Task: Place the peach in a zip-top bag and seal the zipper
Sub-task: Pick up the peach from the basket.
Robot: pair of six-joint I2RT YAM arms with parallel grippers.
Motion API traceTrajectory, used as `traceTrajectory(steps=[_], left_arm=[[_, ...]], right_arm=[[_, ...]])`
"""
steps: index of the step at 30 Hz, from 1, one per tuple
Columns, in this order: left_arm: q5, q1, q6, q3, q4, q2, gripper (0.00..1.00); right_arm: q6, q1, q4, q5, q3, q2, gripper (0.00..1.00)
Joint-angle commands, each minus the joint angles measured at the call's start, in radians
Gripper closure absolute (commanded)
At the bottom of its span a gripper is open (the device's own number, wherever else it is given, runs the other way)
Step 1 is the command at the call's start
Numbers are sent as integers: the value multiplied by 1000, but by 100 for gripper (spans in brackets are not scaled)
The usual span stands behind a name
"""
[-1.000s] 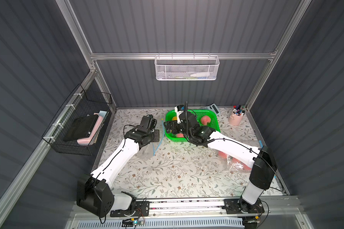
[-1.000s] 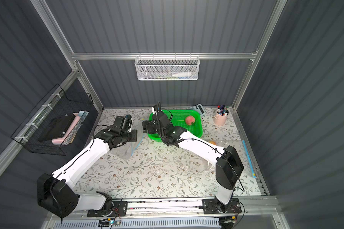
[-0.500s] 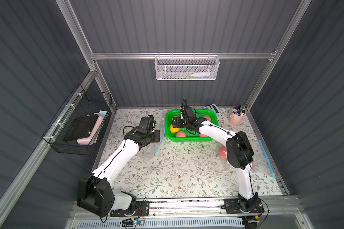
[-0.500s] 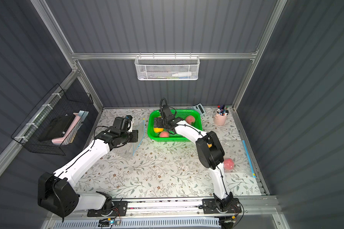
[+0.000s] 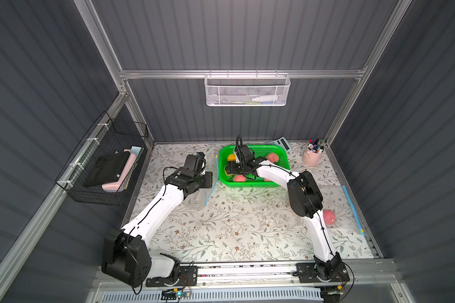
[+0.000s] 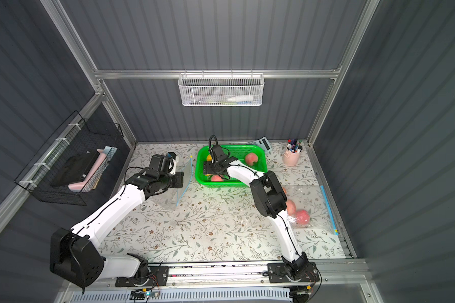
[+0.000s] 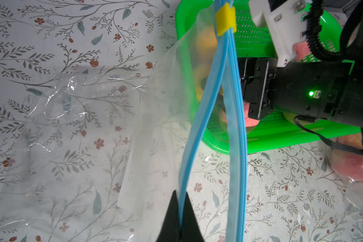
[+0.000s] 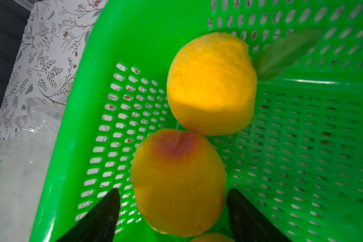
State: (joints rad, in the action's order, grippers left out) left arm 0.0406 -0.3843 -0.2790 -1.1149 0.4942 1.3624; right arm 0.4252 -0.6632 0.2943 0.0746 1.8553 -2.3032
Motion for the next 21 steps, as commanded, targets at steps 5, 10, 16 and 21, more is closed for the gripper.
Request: traceTrajectory(steps=[5, 10, 16, 21], left_arm=[[38, 5, 19, 16, -19, -3, 100], [77, 4, 15, 23, -37, -1, 100], [118, 4, 3, 25, -52, 17, 100], [146, 5, -6, 17, -60, 27, 100]], right_arm=[[34, 26, 11, 20, 31, -9, 39], [39, 35, 18, 31, 29, 50, 46], [49, 41, -86, 47, -107, 239, 46], [81, 41, -228, 142, -302, 430, 46]])
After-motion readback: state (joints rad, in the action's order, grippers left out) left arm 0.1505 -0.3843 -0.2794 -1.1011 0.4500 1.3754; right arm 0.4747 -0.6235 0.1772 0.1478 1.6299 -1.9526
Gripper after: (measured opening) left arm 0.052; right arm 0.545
